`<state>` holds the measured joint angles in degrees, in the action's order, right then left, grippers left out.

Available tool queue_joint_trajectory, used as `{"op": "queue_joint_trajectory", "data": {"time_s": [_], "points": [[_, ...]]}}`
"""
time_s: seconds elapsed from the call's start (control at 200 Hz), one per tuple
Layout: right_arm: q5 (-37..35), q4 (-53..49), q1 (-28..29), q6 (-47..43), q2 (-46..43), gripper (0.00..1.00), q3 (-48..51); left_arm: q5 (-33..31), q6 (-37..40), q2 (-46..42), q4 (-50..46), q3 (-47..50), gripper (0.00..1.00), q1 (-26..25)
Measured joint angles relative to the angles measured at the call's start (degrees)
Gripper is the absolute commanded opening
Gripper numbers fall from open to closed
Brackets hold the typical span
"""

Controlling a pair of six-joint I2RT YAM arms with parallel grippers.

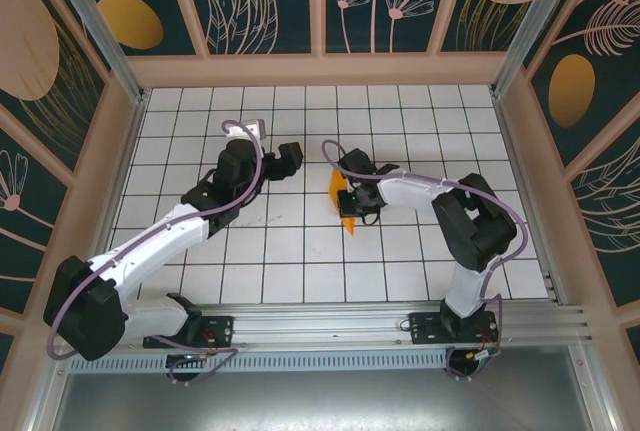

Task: Fold a paper plane with a square sheet of paper (fold left side to right side)
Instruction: Pick up the paper plane at the center of the table, then place the paper plane at the top-center of the table.

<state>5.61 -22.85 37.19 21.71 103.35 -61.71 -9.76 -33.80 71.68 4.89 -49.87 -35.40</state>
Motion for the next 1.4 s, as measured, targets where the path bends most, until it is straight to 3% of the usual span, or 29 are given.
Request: {"op": "queue_joint_trajectory", "data": {"time_s": [0.25, 0.515, 0.736, 0.986, 1.401], "points": [[-1.2, -3.4, -5.8, -1.0, 2.6, 0.00, -11.7, -1.4, 2.6, -2.7, -1.6, 0.0, 0.95, 0.0], [-4.1, -10.4, -12.1, -4.9, 15.4, 0.00, -31.7, -1.7, 4.1, -3.2, -2.5, 0.0, 0.96, 0.0], [-5.1, -16.4, -13.5, -7.9, 24.5, 0.00, -43.1, -1.7, 4.7, -3.1, -3.1, 0.0, 0.98, 0.0], [-5.1, -19.5, -14.2, -9.2, 28.7, 0.00, -46.0, -1.6, 4.9, -2.3, -3.5, 0.0, 0.99, 0.0], [-5.1, -20.0, -14.4, -9.4, 29.2, 0.19, -46.0, -1.7, 4.8, -1.4, -5.5, -0.9, 0.99, 0.0]]}}
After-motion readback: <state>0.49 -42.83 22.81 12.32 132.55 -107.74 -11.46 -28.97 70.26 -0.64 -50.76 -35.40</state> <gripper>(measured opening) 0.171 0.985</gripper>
